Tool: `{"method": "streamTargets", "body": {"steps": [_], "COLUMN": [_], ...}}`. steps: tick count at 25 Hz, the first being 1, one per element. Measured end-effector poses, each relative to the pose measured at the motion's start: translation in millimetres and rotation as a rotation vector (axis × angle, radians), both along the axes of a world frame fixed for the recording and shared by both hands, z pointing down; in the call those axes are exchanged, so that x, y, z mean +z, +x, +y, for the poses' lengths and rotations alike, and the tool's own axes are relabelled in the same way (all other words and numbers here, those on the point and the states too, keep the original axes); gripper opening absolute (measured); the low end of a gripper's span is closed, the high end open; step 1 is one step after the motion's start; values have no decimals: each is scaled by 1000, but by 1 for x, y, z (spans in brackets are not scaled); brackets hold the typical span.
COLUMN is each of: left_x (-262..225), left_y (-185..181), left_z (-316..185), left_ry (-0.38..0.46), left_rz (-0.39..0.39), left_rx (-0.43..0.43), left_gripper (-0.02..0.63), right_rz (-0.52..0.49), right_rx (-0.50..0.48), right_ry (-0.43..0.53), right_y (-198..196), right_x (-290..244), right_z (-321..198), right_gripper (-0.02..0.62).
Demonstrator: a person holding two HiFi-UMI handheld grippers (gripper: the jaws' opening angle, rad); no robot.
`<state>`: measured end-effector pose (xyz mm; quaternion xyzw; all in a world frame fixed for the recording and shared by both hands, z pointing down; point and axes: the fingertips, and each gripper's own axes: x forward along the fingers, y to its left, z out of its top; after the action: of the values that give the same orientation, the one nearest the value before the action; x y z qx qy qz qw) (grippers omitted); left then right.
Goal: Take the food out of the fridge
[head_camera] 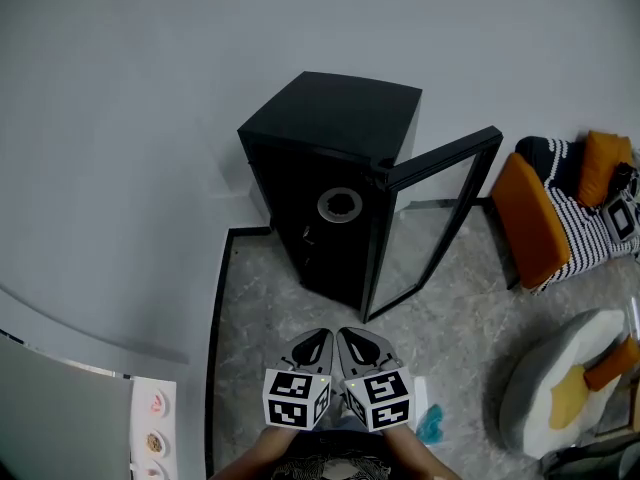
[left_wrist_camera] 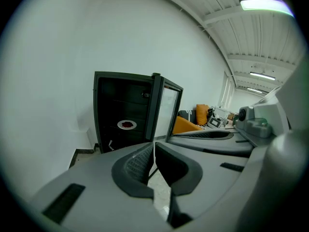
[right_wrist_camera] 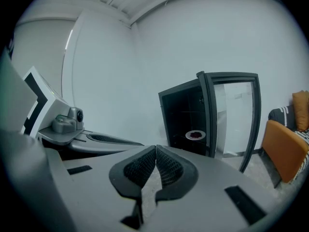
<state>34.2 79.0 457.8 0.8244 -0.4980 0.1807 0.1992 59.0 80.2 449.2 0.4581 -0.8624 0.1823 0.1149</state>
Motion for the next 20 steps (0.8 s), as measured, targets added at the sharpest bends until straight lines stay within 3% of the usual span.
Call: {"method": "streamTargets", "body": {"steps": [20], "left_x": [3], "left_y": [29], "left_z": [-77], "left_ry": [15], "left_rz": [30], "left_rx": [55], "left_gripper": [21], "right_rz": [12], "right_rx": [75], "right_ry": [-8], "right_y": [30], "right_x": [5], "right_z": [-66], "right_gripper": [21]}}
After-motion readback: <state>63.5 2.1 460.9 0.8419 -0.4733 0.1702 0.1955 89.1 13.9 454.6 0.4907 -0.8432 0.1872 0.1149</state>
